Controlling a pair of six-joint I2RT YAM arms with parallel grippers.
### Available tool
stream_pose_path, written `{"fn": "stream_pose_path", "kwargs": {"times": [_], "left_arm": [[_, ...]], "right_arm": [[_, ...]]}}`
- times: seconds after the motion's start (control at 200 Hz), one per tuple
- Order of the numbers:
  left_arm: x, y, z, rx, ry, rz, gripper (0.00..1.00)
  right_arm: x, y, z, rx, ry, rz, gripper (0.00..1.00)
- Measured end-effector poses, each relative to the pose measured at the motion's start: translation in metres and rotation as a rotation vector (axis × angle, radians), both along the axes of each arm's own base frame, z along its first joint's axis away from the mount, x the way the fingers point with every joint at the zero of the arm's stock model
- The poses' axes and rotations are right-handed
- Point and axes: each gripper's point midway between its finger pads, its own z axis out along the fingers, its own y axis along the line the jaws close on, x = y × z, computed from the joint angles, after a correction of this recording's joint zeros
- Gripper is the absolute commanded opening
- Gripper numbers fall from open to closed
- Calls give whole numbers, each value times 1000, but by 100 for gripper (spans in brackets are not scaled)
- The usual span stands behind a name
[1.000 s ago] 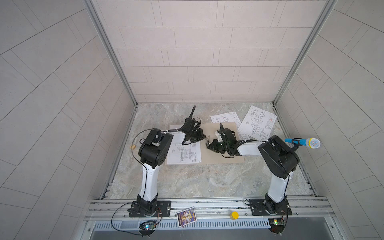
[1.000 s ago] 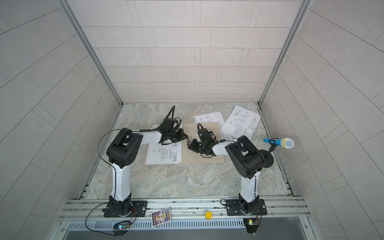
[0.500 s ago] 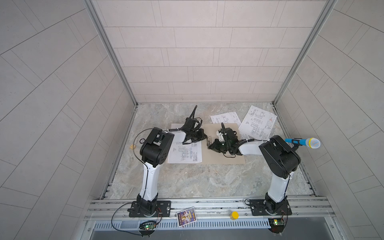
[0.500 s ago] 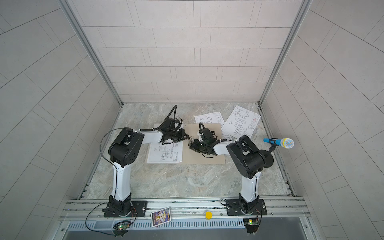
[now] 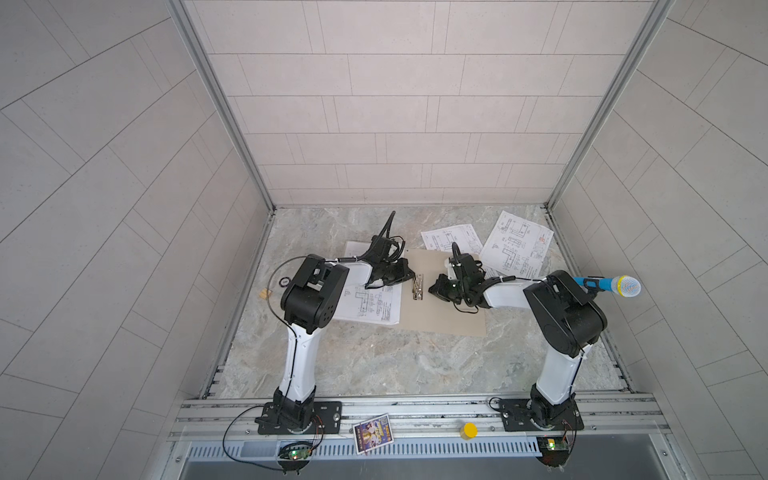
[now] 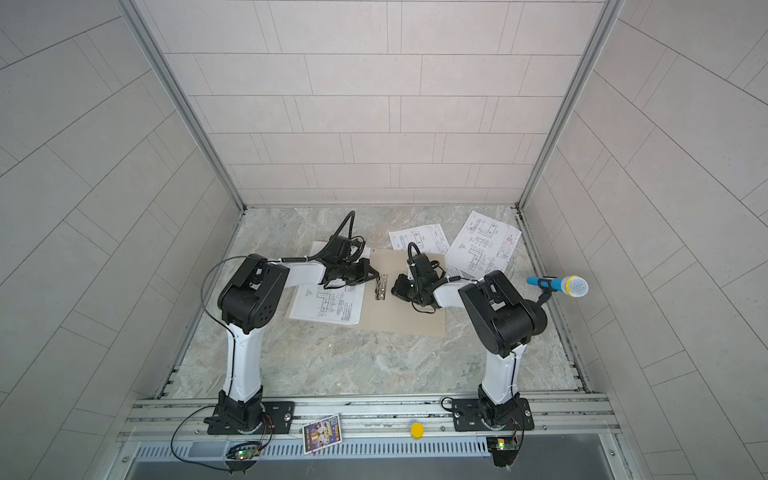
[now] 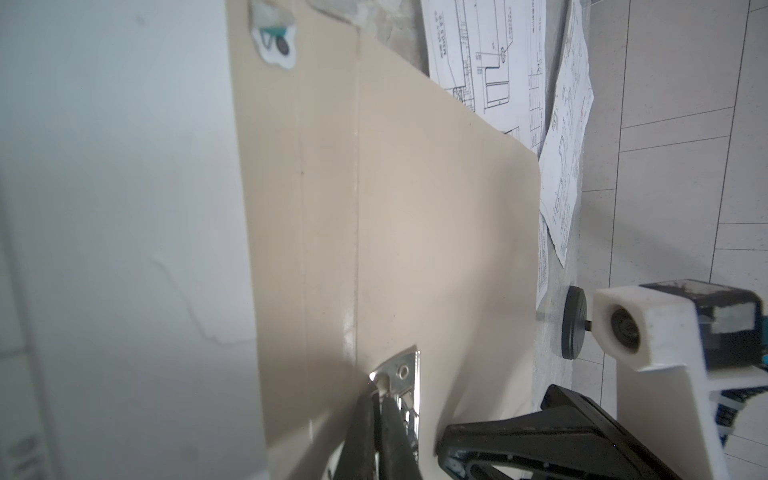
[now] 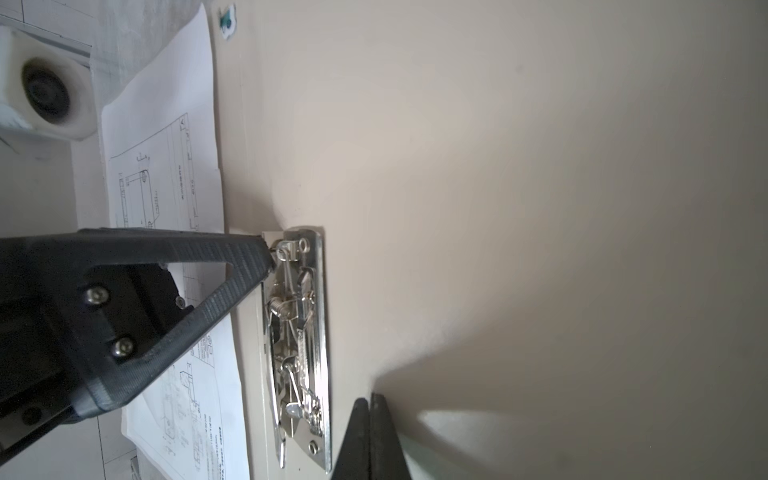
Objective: Put the files into the folder
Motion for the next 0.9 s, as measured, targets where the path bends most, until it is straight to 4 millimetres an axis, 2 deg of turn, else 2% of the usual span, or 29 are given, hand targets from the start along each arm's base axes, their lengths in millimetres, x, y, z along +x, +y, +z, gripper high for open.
{"fn": "stream_pose_path", "kwargs": {"times": [0.09,0.185,0.255,0.325,0.49,0.64,0.746,0.901], "left_arm": [[-1,0,0,0,5,1,0],[-1,0,-1,0,15,8,0],[-1,1,-2,-2,22,19,0],[-1,2,-2,-12,27,37,0],[-4,8,-2,-21,37,92,0],[-4,12,-2,-14,45,138,0],[-3,15,-2,-12,50,167,0],[-3,21,-2,-6,56,216,0]], "right_arm": [[-2,2,1,8,-4,9,0],[-7,3,1,13,-4,16,12],[-12,4,4,28,-5,28,24],[-15,7,9,50,-12,37,30],[-24,13,16,93,-13,64,31],[-28,33,28,155,-26,102,20],[-32,48,34,188,-28,128,18],[-36,62,24,217,-1,146,17]]}}
